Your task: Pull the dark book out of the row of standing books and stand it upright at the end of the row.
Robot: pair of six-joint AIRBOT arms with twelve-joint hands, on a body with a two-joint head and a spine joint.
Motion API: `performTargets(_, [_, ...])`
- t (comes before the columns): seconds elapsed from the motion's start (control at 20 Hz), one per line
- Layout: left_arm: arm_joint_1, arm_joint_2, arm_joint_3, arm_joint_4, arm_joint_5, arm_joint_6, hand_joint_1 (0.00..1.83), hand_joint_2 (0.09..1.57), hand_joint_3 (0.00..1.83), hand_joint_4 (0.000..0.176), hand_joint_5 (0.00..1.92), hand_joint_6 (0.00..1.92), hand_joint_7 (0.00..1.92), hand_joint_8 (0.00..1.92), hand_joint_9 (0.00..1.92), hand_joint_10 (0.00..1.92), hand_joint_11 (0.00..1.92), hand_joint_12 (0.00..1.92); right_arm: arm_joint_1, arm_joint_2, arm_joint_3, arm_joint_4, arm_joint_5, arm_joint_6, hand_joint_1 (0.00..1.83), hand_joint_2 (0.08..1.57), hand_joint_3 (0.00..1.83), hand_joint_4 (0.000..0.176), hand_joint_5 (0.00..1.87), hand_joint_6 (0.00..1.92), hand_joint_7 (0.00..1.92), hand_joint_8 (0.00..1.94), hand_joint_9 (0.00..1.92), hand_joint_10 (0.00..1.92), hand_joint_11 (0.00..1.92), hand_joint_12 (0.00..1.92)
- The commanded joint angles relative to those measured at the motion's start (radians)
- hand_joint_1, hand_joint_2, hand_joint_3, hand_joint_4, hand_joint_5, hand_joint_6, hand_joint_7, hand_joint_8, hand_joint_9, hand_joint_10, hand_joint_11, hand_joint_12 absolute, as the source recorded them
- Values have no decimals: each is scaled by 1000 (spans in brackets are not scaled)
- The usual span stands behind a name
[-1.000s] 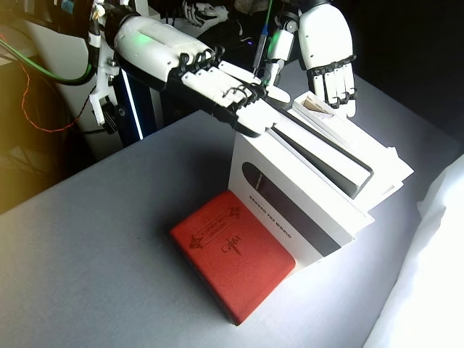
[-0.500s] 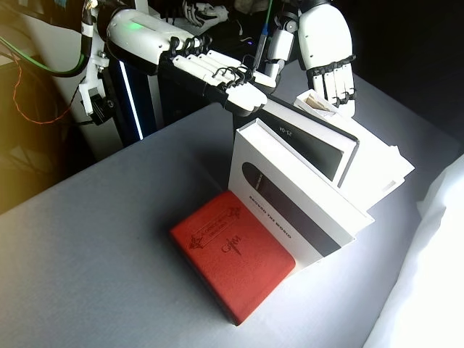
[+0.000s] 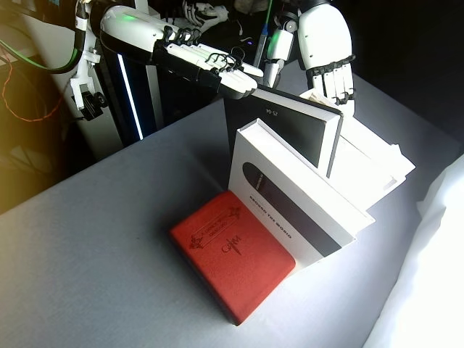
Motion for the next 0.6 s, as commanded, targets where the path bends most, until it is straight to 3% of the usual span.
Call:
performTargets(0.0, [-15, 15, 1, 57, -27, 1, 0, 1176, 5, 0, 52, 13, 7, 3, 0, 0, 22, 22, -13, 8, -8, 40, 1, -29, 0, 1144, 11, 0, 20, 5, 2, 0, 0, 0, 0, 0])
performTargets(0.55, [-18, 15, 1, 48, -26, 1, 0, 1170, 2, 0, 41, 4, 1, 0, 0, 0, 7, 8, -132, 9, -56, 40, 8, -40, 0, 1158, 11, 0, 0, 0, 0, 0, 0, 0, 0, 0])
